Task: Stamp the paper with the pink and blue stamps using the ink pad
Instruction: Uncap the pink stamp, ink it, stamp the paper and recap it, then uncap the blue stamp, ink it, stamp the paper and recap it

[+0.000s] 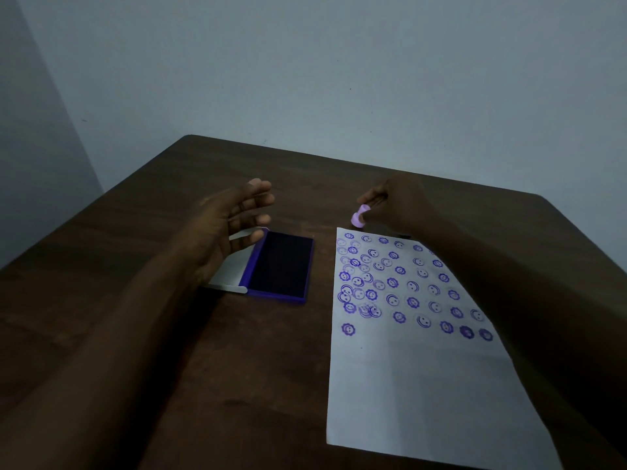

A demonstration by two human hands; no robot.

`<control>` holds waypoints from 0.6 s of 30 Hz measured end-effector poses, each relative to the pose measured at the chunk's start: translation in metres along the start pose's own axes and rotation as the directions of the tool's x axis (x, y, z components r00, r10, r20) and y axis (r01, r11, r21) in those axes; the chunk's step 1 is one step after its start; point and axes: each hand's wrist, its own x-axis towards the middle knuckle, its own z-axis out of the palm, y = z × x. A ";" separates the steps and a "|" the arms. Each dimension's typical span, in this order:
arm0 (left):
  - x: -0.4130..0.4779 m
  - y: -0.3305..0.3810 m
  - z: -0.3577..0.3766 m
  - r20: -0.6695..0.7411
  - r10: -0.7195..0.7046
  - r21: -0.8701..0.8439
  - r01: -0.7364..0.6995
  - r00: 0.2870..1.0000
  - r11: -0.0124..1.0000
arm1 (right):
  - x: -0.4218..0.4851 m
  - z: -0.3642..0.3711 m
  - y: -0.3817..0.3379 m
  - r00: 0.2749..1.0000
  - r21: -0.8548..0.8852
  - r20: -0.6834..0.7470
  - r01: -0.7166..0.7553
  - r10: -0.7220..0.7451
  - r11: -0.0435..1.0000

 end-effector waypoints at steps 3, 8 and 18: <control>0.000 0.000 0.001 0.002 -0.008 0.003 0.008 1.000 1.000 | 0.002 0.002 0.001 1.000 -0.016 -0.009 0.003 -0.003 1.000; 0.000 0.000 0.000 0.009 -0.006 0.004 0.006 1.000 1.000 | 0.000 0.009 0.002 0.999 -0.035 -0.032 -0.008 0.007 0.999; 0.003 0.000 0.001 0.010 -0.003 0.010 0.003 1.000 1.000 | -0.002 -0.057 0.013 0.988 -0.091 -0.139 -0.076 0.063 0.993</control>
